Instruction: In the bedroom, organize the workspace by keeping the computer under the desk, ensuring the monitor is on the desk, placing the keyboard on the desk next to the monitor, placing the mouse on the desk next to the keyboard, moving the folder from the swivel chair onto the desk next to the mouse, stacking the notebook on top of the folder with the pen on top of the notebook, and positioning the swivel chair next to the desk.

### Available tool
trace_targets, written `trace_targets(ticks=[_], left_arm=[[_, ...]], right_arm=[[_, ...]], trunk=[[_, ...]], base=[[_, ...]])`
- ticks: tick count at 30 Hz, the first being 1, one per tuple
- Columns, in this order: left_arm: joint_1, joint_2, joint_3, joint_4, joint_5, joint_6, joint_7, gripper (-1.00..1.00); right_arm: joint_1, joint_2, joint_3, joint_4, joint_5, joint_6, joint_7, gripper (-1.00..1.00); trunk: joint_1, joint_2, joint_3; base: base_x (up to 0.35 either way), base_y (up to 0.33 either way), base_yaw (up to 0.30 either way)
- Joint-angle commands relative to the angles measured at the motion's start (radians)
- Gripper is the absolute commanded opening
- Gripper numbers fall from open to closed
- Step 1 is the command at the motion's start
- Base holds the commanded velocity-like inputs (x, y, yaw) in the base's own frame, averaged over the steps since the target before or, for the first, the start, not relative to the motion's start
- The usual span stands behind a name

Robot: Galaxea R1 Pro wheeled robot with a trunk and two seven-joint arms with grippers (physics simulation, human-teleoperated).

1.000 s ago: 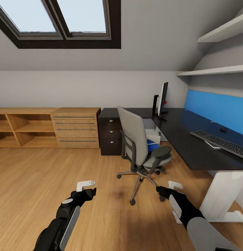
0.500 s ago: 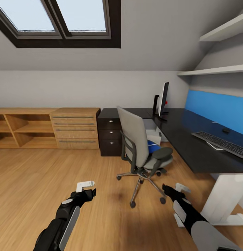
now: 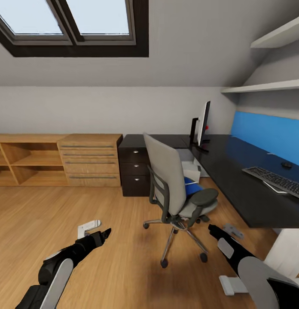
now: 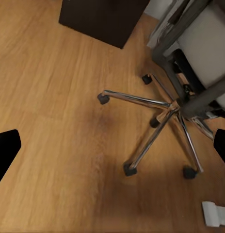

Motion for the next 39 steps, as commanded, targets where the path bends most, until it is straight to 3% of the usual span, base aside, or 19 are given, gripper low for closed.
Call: trace_targets(ticks=[1,5,8,17,22,39], left_arm=[[0.0,0.007,0.0,-0.002,0.024,0.003,0.01,1.0],[0.0,0.025,0.018,-0.004,0.083,0.004,0.009,1.0],[0.001,0.035,0.045,-0.004,0.106,0.004,0.009,1.0],[0.001,0.047,0.113,-0.012,0.15,0.004,0.009,1.0],[0.001,0.046,0.162,-0.033,0.166,0.004,0.01,1.0],[0.001,0.041,0.159,-0.033,0.166,0.004,0.013,1.0]], right_arm=[[-0.001,0.0,0.004,0.001,-0.011,-0.004,-0.002,1.0],[-0.001,-0.002,0.004,0.004,-0.009,-0.004,-0.002,1.0],[-0.001,-0.003,0.006,0.005,-0.007,-0.004,-0.002,1.0],[-0.001,-0.018,0.008,0.007,0.002,-0.035,0.0,1.0],[-0.001,-0.019,0.008,0.007,0.007,-0.051,0.001,1.0],[-0.001,-0.018,0.008,0.006,0.008,-0.06,0.001,1.0]], trunk=[[0.0,0.0,-0.001],[0.0,0.0,-0.001],[0.0,0.0,-0.001],[0.0,0.0,-0.001],[0.019,-0.035,-0.017],[0.085,-0.154,-0.07]], base=[[0.244,0.0,0.0],[0.269,0.0,0.0],[0.25,0.0,0.0],[0.133,0.0,0.0],[0.007,0.0,0.0],[0.0,0.0,0.0]])
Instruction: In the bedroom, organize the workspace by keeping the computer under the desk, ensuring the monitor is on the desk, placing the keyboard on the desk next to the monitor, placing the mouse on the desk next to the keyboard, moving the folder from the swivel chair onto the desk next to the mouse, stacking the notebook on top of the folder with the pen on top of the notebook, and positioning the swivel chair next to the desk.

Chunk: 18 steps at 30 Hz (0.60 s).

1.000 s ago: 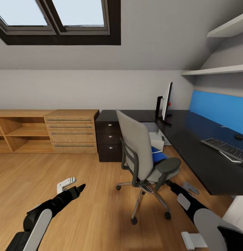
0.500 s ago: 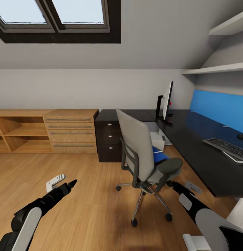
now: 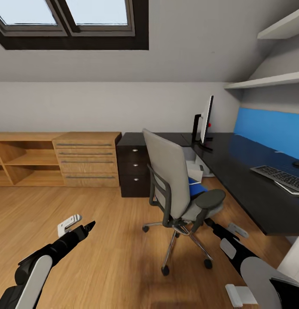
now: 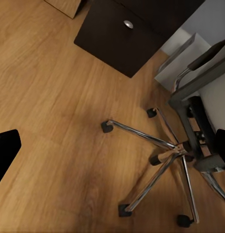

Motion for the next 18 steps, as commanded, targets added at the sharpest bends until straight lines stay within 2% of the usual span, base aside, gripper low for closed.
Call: trace_targets(ticks=[1,4,6,10,14,18], left_arm=[[-0.001,-0.001,-0.002,-0.001,0.01,0.004,0.009,1.0],[-0.001,-0.001,-0.008,0.0,0.007,0.004,0.009,1.0],[-0.001,-0.001,-0.013,0.0,0.005,0.004,0.01,1.0],[-0.001,-0.002,-0.026,0.001,0.004,0.004,0.011,1.0],[-0.001,-0.001,-0.099,0.003,0.001,0.004,0.013,1.0],[-0.001,-0.001,-0.122,0.004,0.002,0.004,0.014,1.0]], right_arm=[[-0.001,0.0,0.004,0.001,-0.011,-0.016,-0.001,1.0],[-0.001,0.001,0.004,0.002,-0.007,-0.054,-0.001,1.0],[-0.001,0.002,0.004,0.004,0.013,-0.104,-0.001,1.0],[-0.001,0.002,0.004,0.01,0.034,-0.123,-0.001,1.0],[-0.001,0.002,0.004,0.022,0.054,-0.137,-0.001,1.0],[-0.001,0.002,0.004,0.024,0.058,-0.159,-0.001,1.0]], trunk=[[0.004,-0.008,-0.004],[0.015,-0.029,-0.014],[0.023,-0.043,-0.02],[0.038,-0.071,-0.032],[0.054,-0.099,-0.045],[0.057,-0.106,-0.048]], base=[[0.0,0.0,0.0],[0.0,0.0,0.0],[0.0,0.0,0.0],[0.0,0.0,0.0],[0.0,0.0,0.0],[0.0,0.0,0.0]])
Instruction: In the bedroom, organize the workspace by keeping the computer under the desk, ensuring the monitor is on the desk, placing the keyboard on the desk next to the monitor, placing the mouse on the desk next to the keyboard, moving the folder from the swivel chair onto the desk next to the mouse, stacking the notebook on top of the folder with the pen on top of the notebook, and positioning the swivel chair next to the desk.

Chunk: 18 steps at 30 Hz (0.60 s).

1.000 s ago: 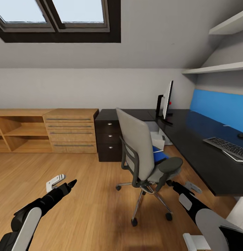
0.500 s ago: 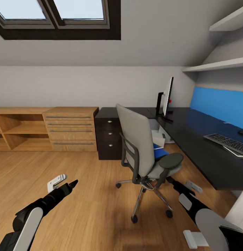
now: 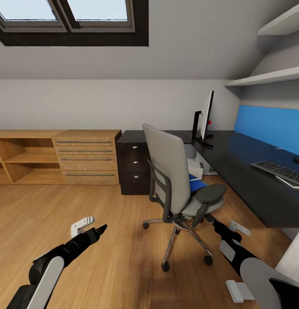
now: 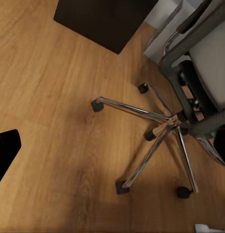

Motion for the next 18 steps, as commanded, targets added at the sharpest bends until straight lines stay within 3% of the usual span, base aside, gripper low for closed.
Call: trace_targets(ticks=[1,8,18], left_arm=[[-0.001,0.0,-0.005,-0.001,0.01,0.004,0.008,1.0],[-0.001,0.004,-0.034,0.007,0.012,0.005,0.006,1.0],[0.0,0.005,-0.046,0.037,0.011,0.004,0.004,1.0]], right_arm=[[-0.001,0.0,0.002,0.001,-0.005,-0.01,-0.001,1.0],[-0.001,0.003,0.003,0.002,0.018,-0.041,-0.001,1.0],[-0.001,0.004,0.004,0.002,0.026,-0.047,-0.001,1.0]], trunk=[[0.0,0.0,-0.001],[0.0,0.0,-0.001],[0.0,0.0,-0.001]], base=[[0.0,0.0,0.0],[0.015,-0.002,0.0],[0.159,-0.034,0.008]])
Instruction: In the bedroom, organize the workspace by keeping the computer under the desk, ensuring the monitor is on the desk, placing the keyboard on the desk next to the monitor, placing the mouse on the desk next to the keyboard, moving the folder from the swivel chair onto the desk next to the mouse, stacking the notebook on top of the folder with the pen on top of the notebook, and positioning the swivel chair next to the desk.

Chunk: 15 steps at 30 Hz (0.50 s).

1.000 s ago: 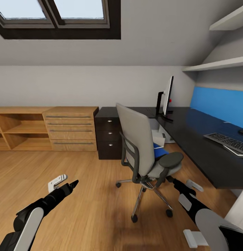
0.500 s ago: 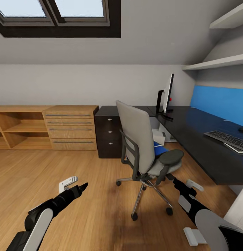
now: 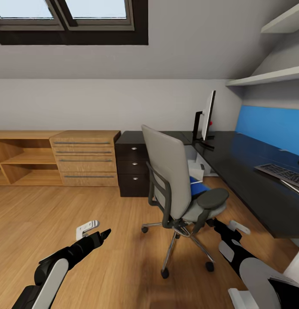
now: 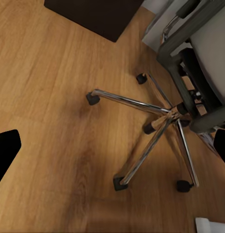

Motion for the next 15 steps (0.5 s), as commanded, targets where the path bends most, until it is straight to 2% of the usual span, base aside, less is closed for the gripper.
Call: trace_targets(ticks=[1,13,15], left_arm=[[-0.001,0.001,-0.002,-0.001,0.01,0.002,0.01,1.0],[-0.001,0.002,-0.003,0.0,0.009,0.001,0.011,1.0],[-0.001,0.002,-0.003,0.0,0.007,0.001,0.011,1.0]], right_arm=[[-0.001,0.001,0.001,0.001,-0.005,-0.004,-0.001,1.0],[-0.001,0.006,0.004,0.002,-0.004,-0.005,-0.001,1.0],[-0.001,0.015,0.004,0.002,-0.002,-0.005,-0.001,1.0]], trunk=[[0.0,0.0,-0.001],[0.0,0.0,0.011],[0.0,0.0,0.013]], base=[[0.035,-0.006,0.096],[0.007,-0.001,0.178],[0.0,0.0,0.198]])
